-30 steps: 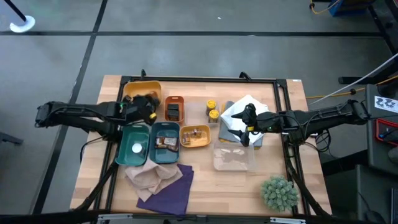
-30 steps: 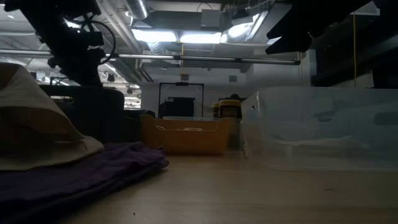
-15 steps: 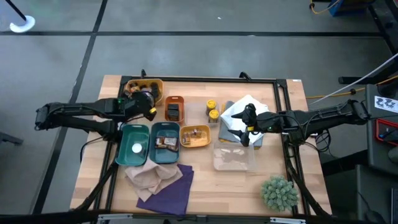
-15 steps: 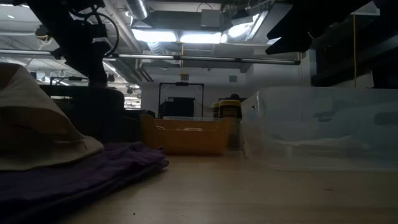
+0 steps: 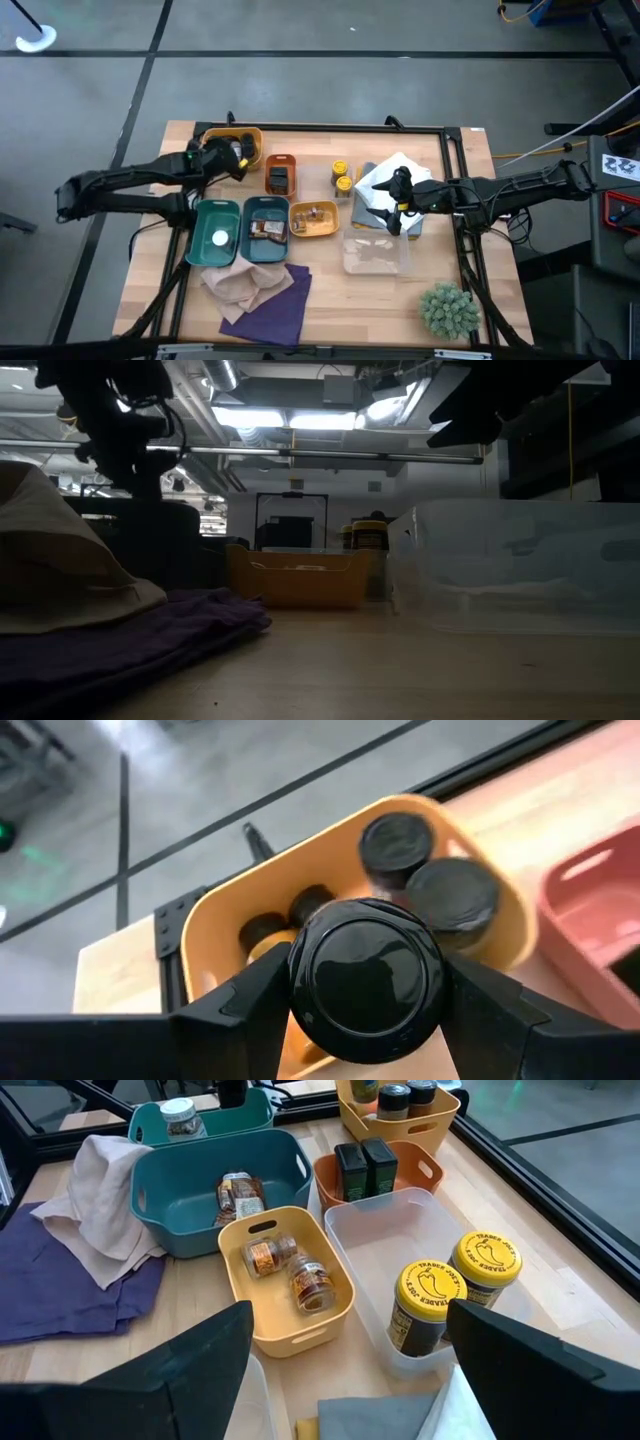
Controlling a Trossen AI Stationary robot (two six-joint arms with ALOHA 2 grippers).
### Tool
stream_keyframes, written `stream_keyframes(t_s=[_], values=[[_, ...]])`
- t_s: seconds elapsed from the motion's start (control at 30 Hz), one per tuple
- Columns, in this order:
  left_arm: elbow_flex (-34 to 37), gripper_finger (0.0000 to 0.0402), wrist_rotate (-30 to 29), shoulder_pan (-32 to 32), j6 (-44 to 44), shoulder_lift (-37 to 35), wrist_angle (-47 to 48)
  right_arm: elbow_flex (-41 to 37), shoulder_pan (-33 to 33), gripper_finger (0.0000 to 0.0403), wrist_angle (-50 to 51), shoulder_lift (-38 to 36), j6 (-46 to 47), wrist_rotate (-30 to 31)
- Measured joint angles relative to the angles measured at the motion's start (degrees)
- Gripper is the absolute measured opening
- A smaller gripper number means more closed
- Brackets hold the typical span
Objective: Sort spices by type
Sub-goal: Put the green spice bottle on the top yellow bin
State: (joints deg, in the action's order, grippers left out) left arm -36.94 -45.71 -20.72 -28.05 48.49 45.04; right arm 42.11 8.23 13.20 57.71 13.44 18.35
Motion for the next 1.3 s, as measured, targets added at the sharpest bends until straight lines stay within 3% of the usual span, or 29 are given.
stream_keyframes(t_s=[0.27, 0.5, 0.73, 0.97, 1.3], values=[[2.0, 0.02, 4.5, -4.7, 0.2, 0.0, -1.9, 0.0, 0.0, 0.0333, 0.3, 0.0, -0.1, -0.8], [3.6, 0.02, 5.1, -7.8, 0.5, 0.0, -2.7, 0.0, 0.0, 0.0333, 0.3, 0.0, -0.2, -1.1], [3.6, 0.0225, 8.6, -9.4, 3.0, 0.0, -2.7, 0.0, 0.0, 0.0333, 0.3, 0.0, -0.2, -1.5], [3.8, 0.0248, 9.5, -11.1, 0.9, 0.1, -2.1, 0.0, 0.0, 0.0333, 0.4, 0.0, -0.2, -1.5], [0.8, 0.025, 9.3, -13.7, 2.0, 0.0, -3.1, 0.0, 0.0, 0.0333, 0.7, 0.0, -0.3, -4.0]])
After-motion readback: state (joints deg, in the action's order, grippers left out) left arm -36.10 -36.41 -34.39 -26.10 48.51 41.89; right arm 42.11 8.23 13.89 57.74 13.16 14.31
